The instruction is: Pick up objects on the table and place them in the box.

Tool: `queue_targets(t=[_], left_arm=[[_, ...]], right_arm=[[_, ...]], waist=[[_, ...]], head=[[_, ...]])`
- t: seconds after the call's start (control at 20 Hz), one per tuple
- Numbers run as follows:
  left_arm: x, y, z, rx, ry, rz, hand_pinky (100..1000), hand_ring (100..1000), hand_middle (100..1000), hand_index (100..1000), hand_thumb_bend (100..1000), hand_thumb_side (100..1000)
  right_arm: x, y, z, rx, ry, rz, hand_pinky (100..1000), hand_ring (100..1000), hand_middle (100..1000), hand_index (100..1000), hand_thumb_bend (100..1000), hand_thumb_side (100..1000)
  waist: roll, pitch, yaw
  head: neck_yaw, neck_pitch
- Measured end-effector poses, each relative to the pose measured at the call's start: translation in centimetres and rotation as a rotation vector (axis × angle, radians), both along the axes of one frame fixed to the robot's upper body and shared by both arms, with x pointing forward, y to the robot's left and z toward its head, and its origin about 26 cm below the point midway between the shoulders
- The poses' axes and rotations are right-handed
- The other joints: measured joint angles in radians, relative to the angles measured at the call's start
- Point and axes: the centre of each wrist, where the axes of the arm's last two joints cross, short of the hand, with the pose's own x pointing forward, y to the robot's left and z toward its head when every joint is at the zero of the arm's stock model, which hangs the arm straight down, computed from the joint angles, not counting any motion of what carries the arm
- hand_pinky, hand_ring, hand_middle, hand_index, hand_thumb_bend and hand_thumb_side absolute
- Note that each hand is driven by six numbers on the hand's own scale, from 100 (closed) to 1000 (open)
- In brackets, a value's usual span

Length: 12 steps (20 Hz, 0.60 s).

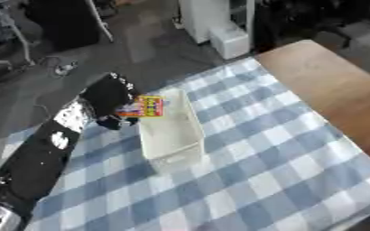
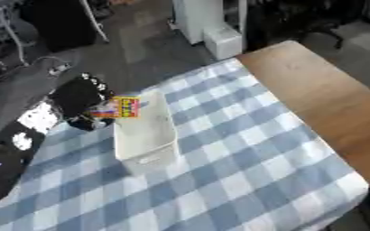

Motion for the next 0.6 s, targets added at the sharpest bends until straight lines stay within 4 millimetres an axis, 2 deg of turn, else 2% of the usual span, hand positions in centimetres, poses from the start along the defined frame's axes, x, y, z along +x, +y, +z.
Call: queue_targets(t=[0.1, 0.45, 0.5, 0.55, 0.6], left_arm=[[0.0, -0.1, 0.0, 0.004, -0.005, -0.017, 263, 311, 249, 238, 375, 536], [0.1, -0.7, 0.2, 0.011, -0.026, -0.057, 293, 332, 260, 244, 374, 538], [0.2, -0.8, 0.3, 0.014, -0.028, -0.06, 453, 462, 359, 314, 460, 550], [0.3, -0.9, 0.5, 0.021, -0.035, -0.063, 498, 499, 391, 337, 490, 553], [0.3, -1.1, 0.6, 0.034, -0.043, -0.065, 685, 667, 511, 425, 602, 568]], right_arm=[[0.0, 0.0, 0.1, 0.001, -0.001, 0.001, 497, 480, 470, 590, 100, 1000], [0.0, 0.0, 0.1, 0.007, 0.003, 0.003, 497, 481, 470, 590, 100, 1000], [0.0, 0.0, 0.1, 0.008, 0.004, 0.003, 497, 481, 470, 590, 100, 1000], [0.0, 0.0, 0.1, 0.009, 0.004, 0.003, 497, 481, 470, 590, 100, 1000], [0.0, 0.0, 0.1, 0.01, 0.004, 0.004, 497, 481, 470, 590, 100, 1000]], waist=[[0.0, 0.0, -0.001], [0.0, -0.002, -0.004], [0.0, -0.002, -0.004], [0.001, -0.002, -0.004], [0.001, -0.003, -0.005]], head=[[0.0, -0.006], [0.007, -0.007], [0.007, -0.007], [0.007, -0.007], [0.007, -0.007]])
